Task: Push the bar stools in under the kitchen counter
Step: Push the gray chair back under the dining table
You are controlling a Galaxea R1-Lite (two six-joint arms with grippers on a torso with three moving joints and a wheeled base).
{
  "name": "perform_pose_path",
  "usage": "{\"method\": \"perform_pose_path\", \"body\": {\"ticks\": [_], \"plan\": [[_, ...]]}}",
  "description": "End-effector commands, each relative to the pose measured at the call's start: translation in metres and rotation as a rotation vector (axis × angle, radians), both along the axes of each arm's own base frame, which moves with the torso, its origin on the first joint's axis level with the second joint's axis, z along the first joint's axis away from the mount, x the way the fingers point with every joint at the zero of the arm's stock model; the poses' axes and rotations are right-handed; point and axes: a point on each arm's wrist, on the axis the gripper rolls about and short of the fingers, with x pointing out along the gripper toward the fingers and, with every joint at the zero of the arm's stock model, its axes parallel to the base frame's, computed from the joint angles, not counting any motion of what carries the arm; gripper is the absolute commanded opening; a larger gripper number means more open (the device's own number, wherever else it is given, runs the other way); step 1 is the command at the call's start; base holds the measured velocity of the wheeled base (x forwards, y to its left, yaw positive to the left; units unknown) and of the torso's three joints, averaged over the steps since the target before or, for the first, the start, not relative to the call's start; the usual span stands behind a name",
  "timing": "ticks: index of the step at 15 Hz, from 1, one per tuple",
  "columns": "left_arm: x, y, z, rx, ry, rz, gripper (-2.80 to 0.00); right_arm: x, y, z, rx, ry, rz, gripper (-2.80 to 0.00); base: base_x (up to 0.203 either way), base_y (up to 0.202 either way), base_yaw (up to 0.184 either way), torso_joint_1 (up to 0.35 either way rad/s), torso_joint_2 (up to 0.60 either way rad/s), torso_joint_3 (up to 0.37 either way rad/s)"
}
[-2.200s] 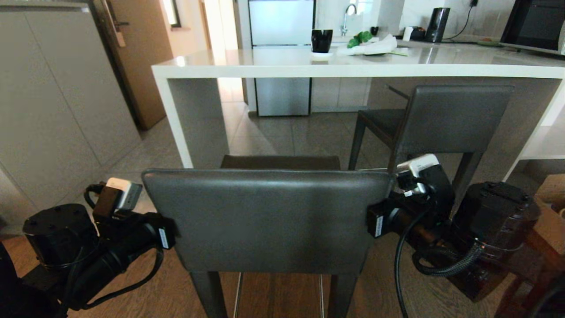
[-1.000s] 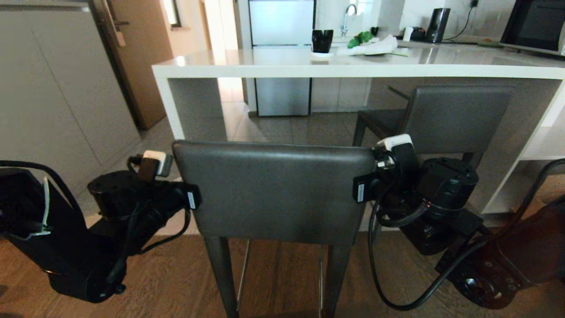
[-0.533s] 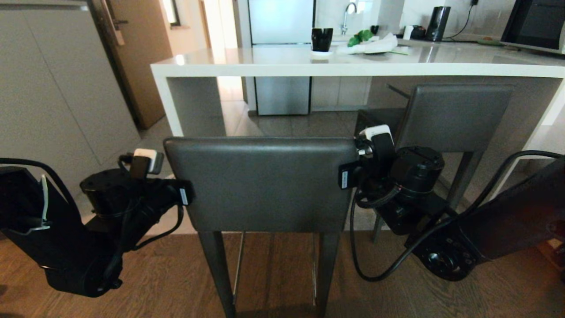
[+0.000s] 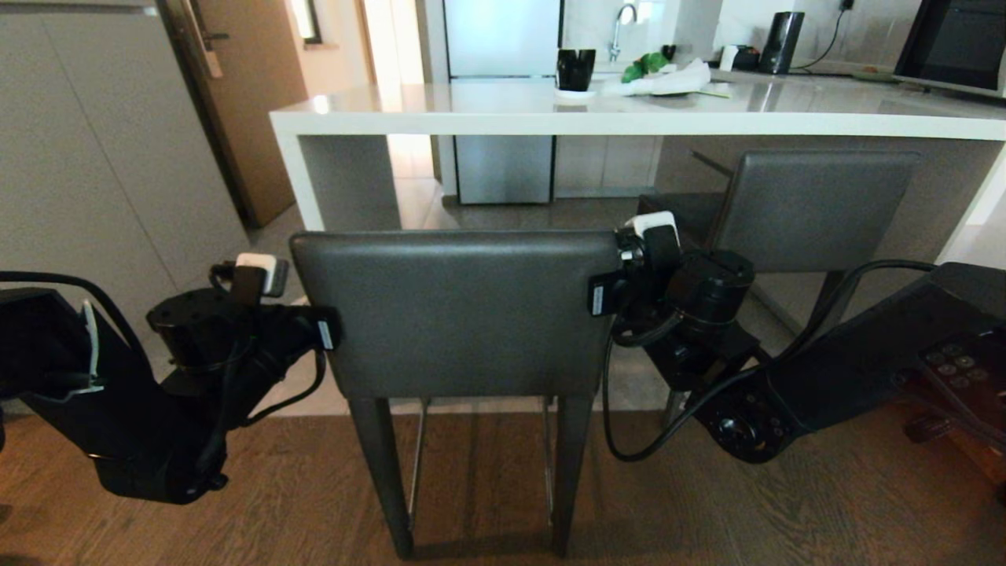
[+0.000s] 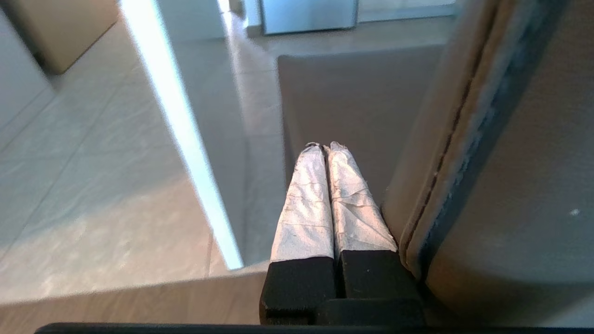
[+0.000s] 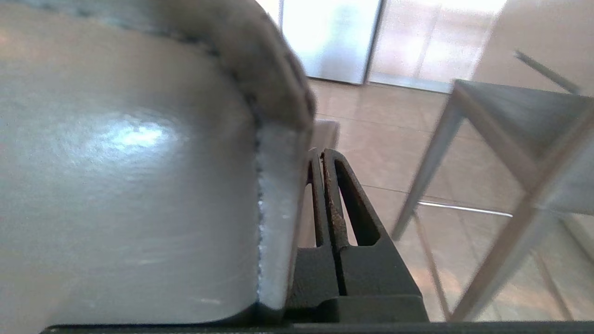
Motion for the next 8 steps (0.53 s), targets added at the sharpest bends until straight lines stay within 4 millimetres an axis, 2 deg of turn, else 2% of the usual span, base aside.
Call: {"method": "perform_pose_path", "body": {"ticks": [1,8], "plan": [[0.0007,-0.0068,0.0026,0.003,-0.031,-0.014,-2.8,0.0022,-0.0054,0.0003,0.002,-0.003,-0.023,-2.8,0.0,0.0,0.0,0.0,0.0,0.0],[0.0014,-0.0083,0.0006,0.048,-0.045,-0.015,-2.8,-0.0034,-0.0026,-0.0022,-0.006,0.01,-0.023,-2.8,0.0,0.0,0.0,0.0,0.0,0.0]]}}
